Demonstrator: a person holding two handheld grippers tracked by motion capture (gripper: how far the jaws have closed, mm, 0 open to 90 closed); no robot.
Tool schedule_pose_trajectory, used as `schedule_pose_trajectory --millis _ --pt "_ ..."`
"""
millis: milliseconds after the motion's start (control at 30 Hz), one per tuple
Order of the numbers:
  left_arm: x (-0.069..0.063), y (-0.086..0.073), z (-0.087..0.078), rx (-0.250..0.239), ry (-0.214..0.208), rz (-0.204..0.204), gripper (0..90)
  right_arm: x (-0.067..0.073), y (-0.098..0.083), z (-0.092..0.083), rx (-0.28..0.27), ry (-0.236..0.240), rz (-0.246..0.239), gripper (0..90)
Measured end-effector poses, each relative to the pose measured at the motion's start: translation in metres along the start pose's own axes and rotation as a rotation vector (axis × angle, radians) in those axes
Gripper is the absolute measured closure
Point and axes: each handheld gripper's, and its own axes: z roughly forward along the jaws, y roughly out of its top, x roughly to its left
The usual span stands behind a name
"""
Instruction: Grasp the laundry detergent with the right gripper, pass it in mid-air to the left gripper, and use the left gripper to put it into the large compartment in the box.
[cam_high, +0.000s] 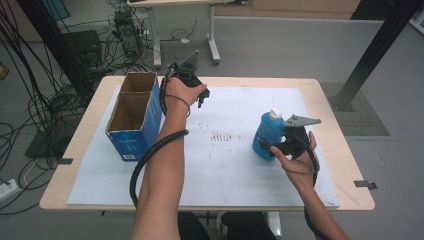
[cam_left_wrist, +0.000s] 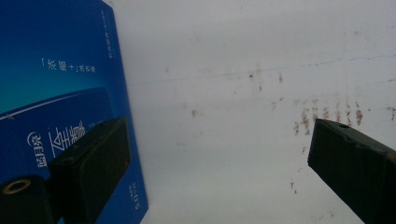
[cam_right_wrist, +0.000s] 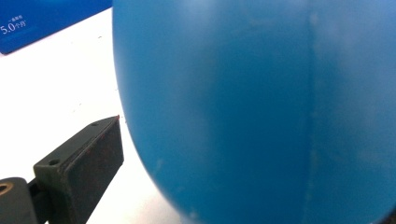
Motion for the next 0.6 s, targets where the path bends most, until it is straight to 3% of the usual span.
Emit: schedule_pose_trajectory --millis 600 --pt "0.0004 -0.0016 -0.0014 -0.003 -0.003 0.001 6.3 0.0010 0.0006 -0.0026 -0.003 -0.010 -0.004 1.7"
